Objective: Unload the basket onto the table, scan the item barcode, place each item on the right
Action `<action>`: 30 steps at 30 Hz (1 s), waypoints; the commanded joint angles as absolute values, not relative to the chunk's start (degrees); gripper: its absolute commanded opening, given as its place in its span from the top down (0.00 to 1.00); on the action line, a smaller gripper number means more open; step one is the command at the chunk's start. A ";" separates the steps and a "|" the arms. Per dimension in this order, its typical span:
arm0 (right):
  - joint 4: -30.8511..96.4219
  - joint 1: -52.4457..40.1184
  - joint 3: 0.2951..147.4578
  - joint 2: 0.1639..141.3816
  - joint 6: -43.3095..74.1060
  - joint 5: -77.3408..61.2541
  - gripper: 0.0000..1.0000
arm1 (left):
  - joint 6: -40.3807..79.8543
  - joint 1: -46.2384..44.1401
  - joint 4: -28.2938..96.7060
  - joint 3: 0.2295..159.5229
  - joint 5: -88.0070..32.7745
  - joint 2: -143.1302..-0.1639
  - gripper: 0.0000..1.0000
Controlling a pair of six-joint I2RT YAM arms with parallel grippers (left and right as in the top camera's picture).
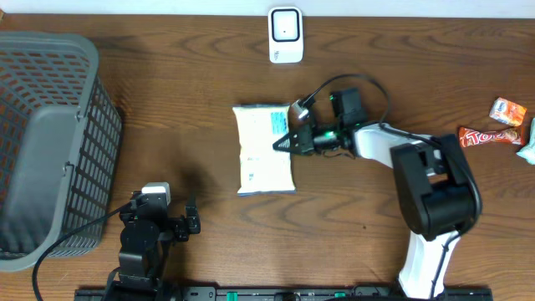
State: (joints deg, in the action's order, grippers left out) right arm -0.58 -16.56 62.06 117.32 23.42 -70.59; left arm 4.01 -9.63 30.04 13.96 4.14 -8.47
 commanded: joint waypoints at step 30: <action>-7.57 -15.77 62.24 90.19 54.17 -73.36 0.99 | 3.05 -9.50 29.98 14.79 3.62 -8.12 0.01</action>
State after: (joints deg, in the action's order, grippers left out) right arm -7.16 -16.19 62.02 91.53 47.83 -76.16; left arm 4.01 -9.63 30.04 13.96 4.14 -8.47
